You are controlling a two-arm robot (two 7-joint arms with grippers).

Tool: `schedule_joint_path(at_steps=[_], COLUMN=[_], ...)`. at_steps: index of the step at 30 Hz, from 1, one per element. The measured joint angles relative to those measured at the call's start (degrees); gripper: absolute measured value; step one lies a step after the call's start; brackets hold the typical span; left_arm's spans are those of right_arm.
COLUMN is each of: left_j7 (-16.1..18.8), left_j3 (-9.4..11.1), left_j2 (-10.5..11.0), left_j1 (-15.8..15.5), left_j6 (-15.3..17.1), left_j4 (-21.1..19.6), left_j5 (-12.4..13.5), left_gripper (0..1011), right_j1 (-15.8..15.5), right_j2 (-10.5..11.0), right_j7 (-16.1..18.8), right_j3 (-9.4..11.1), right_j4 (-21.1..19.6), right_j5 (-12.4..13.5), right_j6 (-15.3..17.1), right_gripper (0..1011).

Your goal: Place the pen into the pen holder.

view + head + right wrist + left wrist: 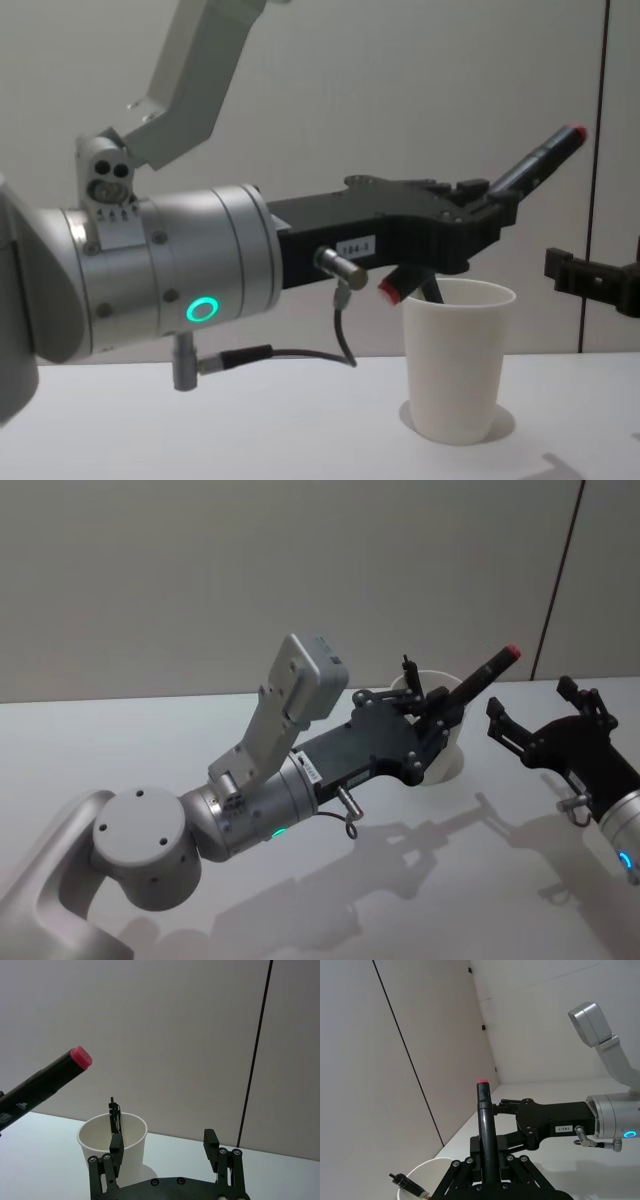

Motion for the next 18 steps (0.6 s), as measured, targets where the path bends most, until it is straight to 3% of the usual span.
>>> schedule_joint_path(at_steps=[18], left_j7=[-2.25], left_j3=[0.31], left_j2=[-0.59], left_j1=[-1.07], left_j6=[-0.96], left_j4=[1.72], left_j5=[-2.28], left_gripper=[186], right_j1=[0.0], right_j2=[0.0], right_j7=[0.0], right_j3=[0.0], right_j4=[0.0], right_j5=[0.0], right_j6=[0.0], right_gripper=[1001])
